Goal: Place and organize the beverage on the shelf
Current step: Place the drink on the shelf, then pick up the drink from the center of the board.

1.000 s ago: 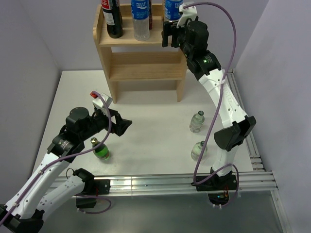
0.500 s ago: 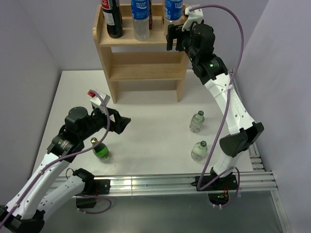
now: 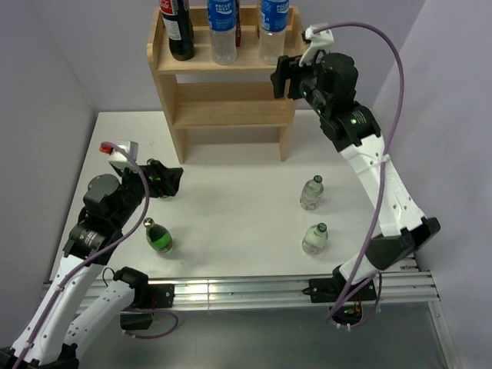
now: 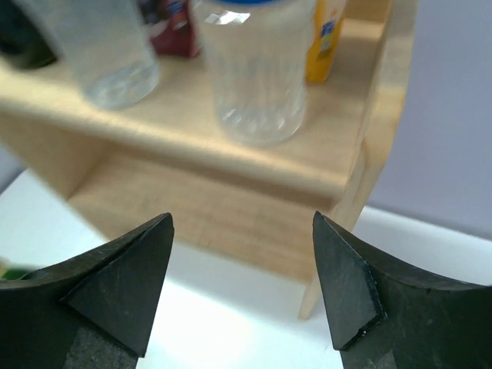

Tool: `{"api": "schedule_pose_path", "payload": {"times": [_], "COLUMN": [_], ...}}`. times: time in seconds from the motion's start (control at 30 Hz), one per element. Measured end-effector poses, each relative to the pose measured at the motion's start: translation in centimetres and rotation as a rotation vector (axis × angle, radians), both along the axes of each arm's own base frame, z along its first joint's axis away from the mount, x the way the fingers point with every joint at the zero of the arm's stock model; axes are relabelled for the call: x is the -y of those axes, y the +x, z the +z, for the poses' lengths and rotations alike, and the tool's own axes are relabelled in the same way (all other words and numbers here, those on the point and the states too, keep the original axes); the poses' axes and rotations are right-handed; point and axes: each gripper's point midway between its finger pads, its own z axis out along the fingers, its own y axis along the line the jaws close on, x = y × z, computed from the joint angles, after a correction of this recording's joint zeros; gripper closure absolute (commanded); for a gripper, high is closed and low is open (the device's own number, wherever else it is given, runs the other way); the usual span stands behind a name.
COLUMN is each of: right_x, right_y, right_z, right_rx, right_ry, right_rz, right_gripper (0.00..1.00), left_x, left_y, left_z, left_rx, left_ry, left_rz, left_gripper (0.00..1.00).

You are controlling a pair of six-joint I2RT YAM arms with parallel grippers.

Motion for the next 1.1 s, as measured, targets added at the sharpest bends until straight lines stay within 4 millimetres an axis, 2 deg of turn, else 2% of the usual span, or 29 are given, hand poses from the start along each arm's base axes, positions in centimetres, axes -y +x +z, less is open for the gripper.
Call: {"api": "schedule_pose_path", "payload": {"times": [0.17,0.37,0.53,0.73,0.83,0.97,1.1], "right_x": [0.4,2.5,3.3,2.6,1.6,0.7,-0.1], "right_y": [-5.1,-11.2,-13.6,-15.5,-16.8,-17.8,-18.9], "right_z": [-0.6,-3.3,-5.2,-10.7,-12.6,-13.4,-14.4], "right_rx": [-0.029,-0.061,-0.097,-0.212,-0.247,-0.246,-0.244], "right_ry": [0.036,0.103,0.168,0.208,0.216,0.224,0.231], "right_rz": [0.089,0.107,0.098,0.147,0.221,0.298,0.369], "right_gripper": [0.11,0.07,0.04,0.02,0.03,0.04,0.05], "left_x": [-3.1,-6.5,-7.7,-7.8,-7.3,-6.5,-6.6], "left_y": [0.4,0.8,1.6,2.5,3.3,4.3,5.5], "left_z": [1.5,1.6,-0.9,-4.7,-6.3,-9.1,-10.8], "left_rx": [0.038,0.034,-0.071,-0.218,-0.290,-0.402,-0.473], "left_ry": [-0.063,-0.107,-0.067,0.024,0.066,0.124,0.173], "left_rz": [0.156,0.354,0.449,0.479,0.467,0.438,0.446], "left_gripper": [0.01,0.01,0.01,0.00,0.01,0.01,0.01]}}
